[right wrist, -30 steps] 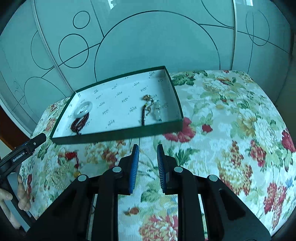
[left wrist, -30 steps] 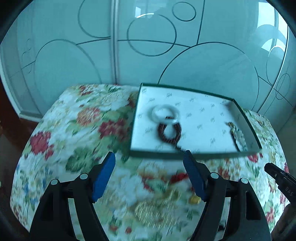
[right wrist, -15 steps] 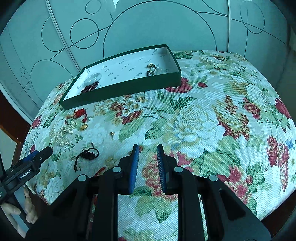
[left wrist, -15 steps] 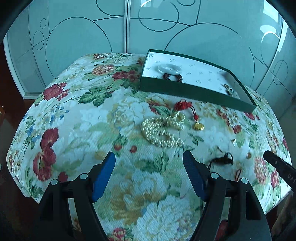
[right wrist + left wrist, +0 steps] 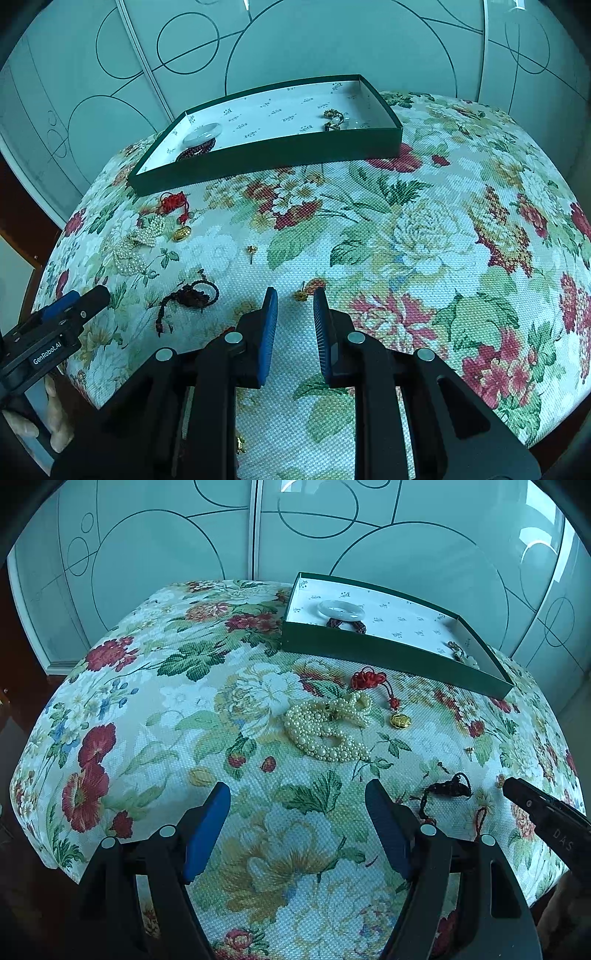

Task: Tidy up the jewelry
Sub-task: 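Withdraw both tools from the box back over the table, then move the right tool to a small gold piece while the left tool approaches the black cord pendant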

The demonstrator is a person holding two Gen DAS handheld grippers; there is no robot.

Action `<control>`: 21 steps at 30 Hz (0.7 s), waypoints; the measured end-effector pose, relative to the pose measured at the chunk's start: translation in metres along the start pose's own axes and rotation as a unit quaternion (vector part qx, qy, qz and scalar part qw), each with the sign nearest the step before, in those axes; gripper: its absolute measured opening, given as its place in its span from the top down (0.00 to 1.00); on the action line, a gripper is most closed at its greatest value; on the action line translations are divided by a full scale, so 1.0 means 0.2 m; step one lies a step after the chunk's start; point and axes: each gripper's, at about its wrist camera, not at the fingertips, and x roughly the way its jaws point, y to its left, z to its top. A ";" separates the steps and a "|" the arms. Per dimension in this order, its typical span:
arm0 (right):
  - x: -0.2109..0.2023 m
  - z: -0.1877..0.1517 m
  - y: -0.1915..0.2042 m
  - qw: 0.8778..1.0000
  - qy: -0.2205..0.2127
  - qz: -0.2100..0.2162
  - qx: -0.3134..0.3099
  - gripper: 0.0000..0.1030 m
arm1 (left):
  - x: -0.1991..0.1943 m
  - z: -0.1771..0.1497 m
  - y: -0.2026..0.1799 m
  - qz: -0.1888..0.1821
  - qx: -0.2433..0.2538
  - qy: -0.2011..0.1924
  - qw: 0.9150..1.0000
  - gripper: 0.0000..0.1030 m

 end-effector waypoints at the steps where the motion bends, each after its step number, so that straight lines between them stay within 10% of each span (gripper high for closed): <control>1: 0.01 0.00 0.00 1.000 0.001 -0.001 -0.001 0.80 | 0.00 0.00 0.00 0.000 -0.001 0.001 1.000 0.28; 21: 0.04 0.00 0.01 0.999 -0.014 -0.027 -0.015 0.93 | 0.03 -0.01 -0.01 -0.005 0.001 0.007 1.000 0.28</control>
